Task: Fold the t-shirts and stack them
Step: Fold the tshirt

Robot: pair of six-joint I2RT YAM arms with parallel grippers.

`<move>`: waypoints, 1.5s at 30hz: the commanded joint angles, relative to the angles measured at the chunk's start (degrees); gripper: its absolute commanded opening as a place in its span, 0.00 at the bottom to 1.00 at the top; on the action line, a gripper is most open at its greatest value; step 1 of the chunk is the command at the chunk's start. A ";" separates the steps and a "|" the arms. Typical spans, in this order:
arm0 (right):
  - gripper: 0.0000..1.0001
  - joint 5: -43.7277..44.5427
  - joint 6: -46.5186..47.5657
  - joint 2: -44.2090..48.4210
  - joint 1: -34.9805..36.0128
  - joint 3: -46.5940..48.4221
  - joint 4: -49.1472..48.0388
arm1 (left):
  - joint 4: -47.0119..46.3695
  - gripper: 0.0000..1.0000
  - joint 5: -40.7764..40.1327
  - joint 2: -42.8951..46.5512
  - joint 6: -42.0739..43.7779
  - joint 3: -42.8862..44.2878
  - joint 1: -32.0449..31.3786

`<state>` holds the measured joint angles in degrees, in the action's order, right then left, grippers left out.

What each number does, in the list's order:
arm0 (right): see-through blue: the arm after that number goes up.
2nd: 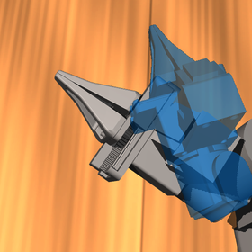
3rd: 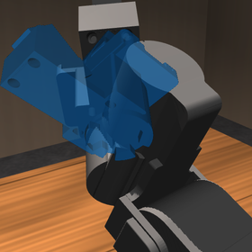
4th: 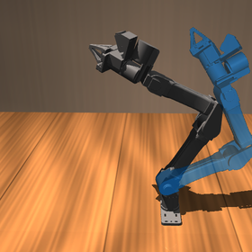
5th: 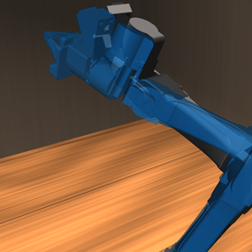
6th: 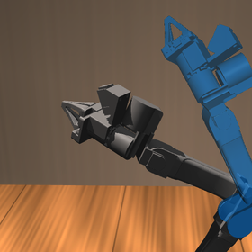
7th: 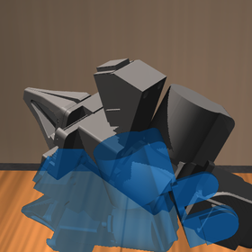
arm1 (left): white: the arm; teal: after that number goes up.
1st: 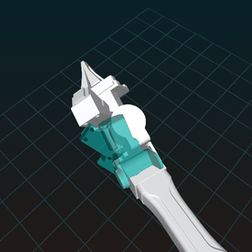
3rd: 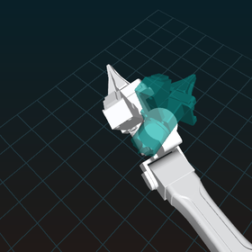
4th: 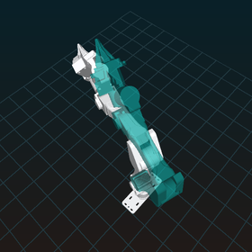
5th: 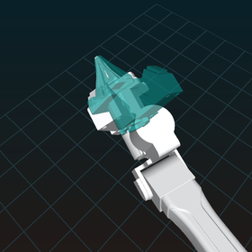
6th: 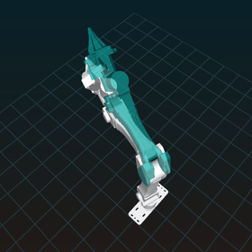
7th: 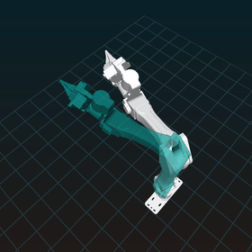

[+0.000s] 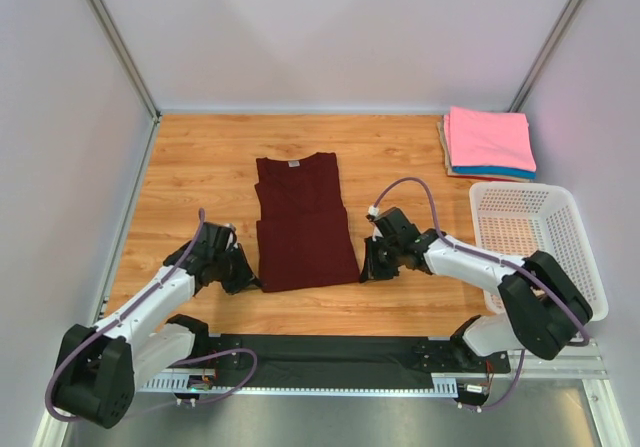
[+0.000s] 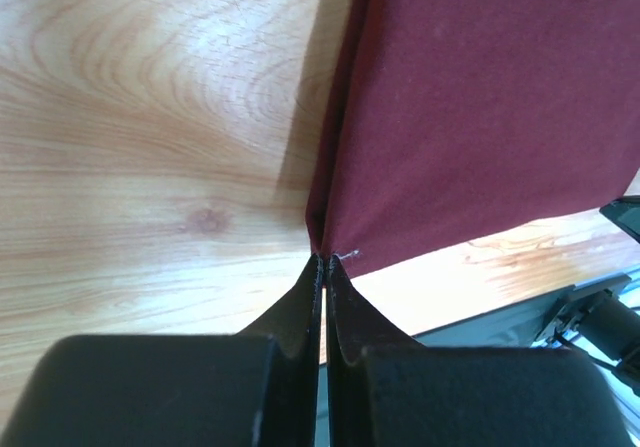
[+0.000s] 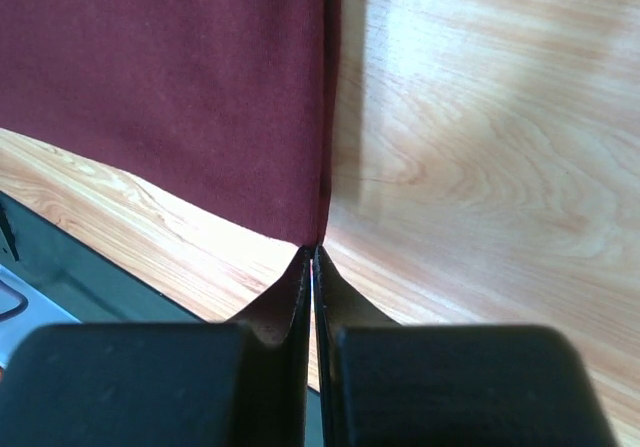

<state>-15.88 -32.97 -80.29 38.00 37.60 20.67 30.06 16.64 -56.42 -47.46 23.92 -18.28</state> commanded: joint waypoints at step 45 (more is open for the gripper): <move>0.30 4.36 -2.54 3.12 1.99 -4.82 -2.65 | -5.11 0.39 -1.08 -1.32 -5.36 -4.68 -4.83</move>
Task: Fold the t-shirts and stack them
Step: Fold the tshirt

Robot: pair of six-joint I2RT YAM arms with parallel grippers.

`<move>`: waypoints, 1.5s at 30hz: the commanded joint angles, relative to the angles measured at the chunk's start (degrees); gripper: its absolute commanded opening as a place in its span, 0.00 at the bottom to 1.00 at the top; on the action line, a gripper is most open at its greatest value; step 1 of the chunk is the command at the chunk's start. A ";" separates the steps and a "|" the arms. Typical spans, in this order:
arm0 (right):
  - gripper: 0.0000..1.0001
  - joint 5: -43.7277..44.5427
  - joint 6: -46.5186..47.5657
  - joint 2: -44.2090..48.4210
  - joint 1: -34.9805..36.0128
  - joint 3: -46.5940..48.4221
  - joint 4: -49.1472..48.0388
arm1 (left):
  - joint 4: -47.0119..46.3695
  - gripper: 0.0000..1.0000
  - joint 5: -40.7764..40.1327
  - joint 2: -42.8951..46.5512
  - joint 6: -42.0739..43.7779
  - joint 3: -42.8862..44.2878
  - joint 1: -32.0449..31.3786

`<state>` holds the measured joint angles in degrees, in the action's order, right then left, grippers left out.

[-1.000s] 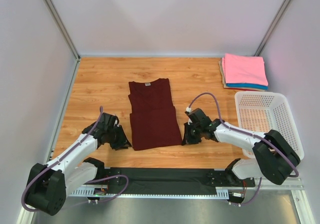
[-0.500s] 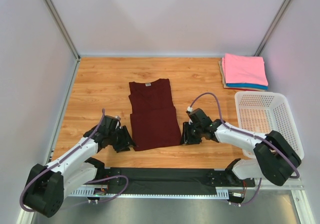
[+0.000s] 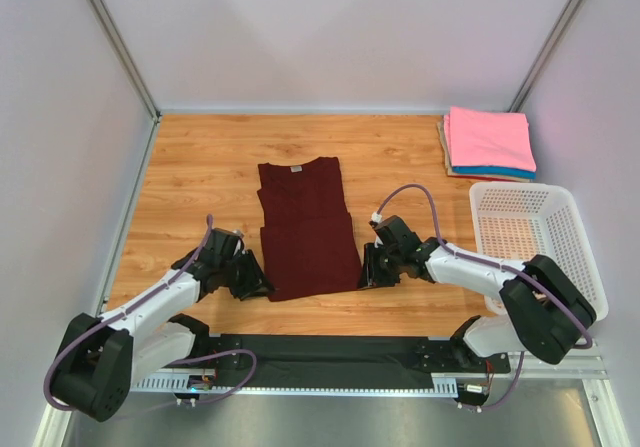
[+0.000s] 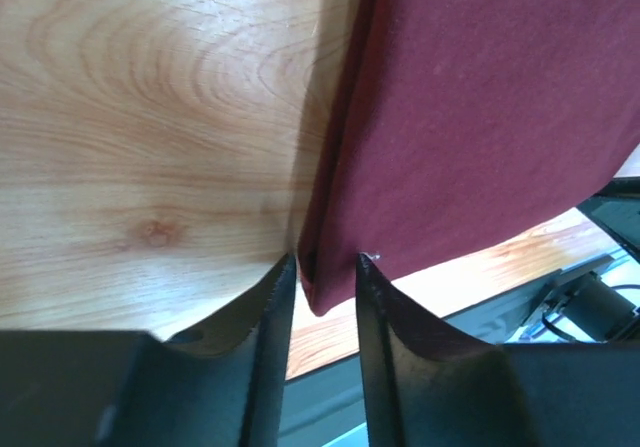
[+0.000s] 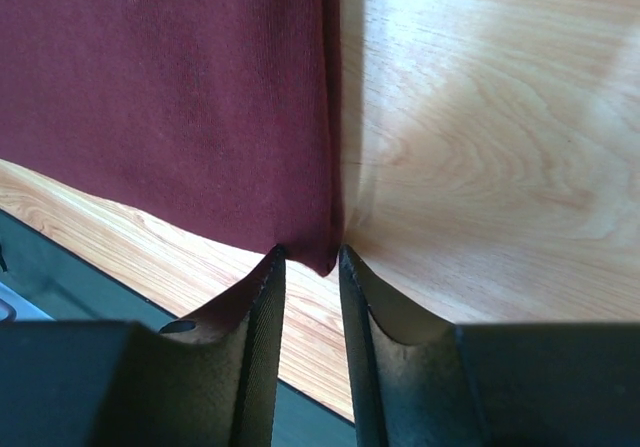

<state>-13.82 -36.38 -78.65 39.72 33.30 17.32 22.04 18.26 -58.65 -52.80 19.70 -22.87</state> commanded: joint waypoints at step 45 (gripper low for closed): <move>0.00 10.40 6.49 8.09 -1.66 26.72 21.70 | 25.33 0.00 -15.18 4.80 3.75 32.66 -1.82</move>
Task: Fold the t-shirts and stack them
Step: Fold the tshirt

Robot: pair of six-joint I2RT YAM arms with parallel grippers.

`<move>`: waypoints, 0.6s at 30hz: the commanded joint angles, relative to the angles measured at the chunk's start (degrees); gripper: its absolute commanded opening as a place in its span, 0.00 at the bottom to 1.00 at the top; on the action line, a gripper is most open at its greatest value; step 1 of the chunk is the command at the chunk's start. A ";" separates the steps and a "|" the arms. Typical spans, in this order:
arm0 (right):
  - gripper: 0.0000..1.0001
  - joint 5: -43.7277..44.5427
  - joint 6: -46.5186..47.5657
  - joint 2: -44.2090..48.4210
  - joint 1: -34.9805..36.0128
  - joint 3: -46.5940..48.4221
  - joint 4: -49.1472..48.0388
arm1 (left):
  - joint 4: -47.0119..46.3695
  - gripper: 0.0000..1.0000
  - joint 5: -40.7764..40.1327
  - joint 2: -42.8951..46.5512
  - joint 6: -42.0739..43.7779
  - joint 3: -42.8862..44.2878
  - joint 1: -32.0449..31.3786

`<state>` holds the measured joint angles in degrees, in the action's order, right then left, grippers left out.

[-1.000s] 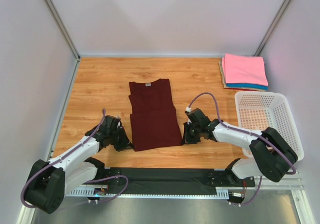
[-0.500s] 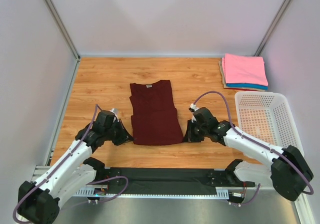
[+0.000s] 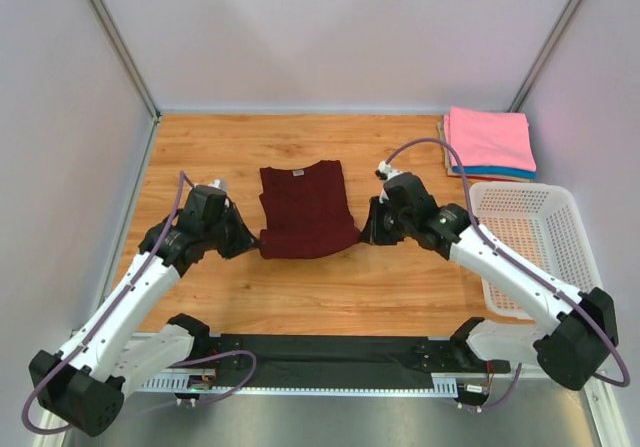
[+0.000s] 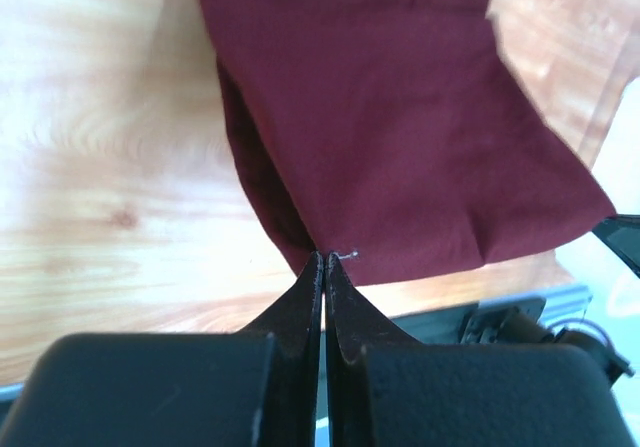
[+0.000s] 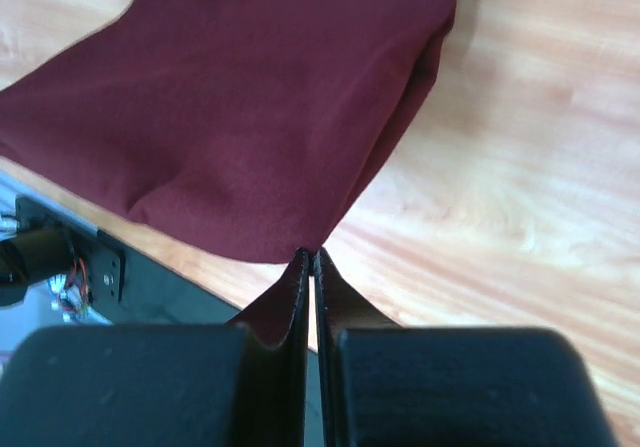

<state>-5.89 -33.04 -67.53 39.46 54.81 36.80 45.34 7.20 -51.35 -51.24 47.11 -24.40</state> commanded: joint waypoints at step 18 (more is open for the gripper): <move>0.00 -1.14 9.83 -25.63 -10.37 34.57 8.56 | -0.07 0.00 0.60 -25.89 7.47 26.27 7.96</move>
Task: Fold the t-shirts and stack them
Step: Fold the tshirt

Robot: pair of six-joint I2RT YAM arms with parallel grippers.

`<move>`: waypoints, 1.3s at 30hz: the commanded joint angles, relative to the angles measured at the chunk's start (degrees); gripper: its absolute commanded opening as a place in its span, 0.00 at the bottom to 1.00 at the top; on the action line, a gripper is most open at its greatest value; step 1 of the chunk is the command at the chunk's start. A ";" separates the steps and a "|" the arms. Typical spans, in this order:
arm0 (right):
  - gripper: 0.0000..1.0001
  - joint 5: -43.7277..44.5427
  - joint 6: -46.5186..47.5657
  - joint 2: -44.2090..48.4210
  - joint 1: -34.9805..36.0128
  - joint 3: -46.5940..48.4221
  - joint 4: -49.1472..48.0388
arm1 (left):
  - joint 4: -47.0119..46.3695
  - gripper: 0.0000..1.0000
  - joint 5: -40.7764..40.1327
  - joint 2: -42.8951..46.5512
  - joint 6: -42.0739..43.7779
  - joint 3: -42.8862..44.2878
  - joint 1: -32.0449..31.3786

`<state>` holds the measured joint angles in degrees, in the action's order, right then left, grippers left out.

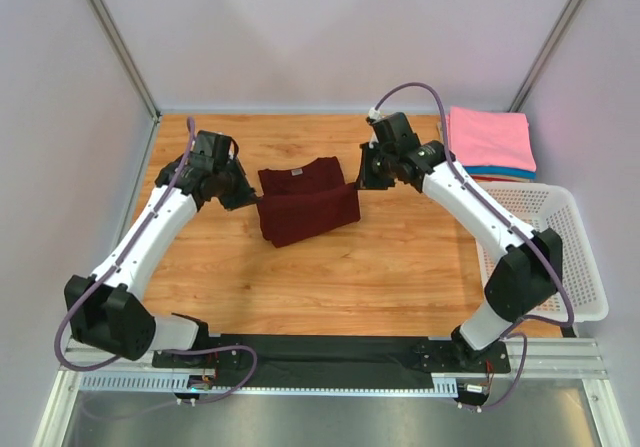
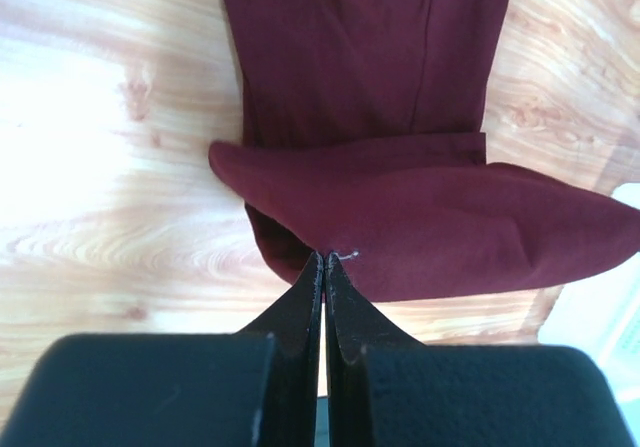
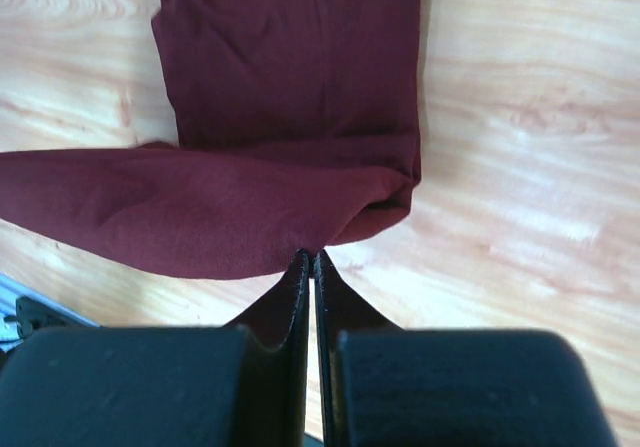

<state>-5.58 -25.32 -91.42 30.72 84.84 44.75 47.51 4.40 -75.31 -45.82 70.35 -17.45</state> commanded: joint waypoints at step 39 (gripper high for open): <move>0.04 -23.51 -8.69 -54.91 -12.44 47.97 -40.60 | -26.67 0.00 21.96 -48.53 -0.14 30.03 20.52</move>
<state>-26.46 -31.09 -145.23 18.63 129.91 18.37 27.94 23.66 -123.68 -43.90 97.36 1.76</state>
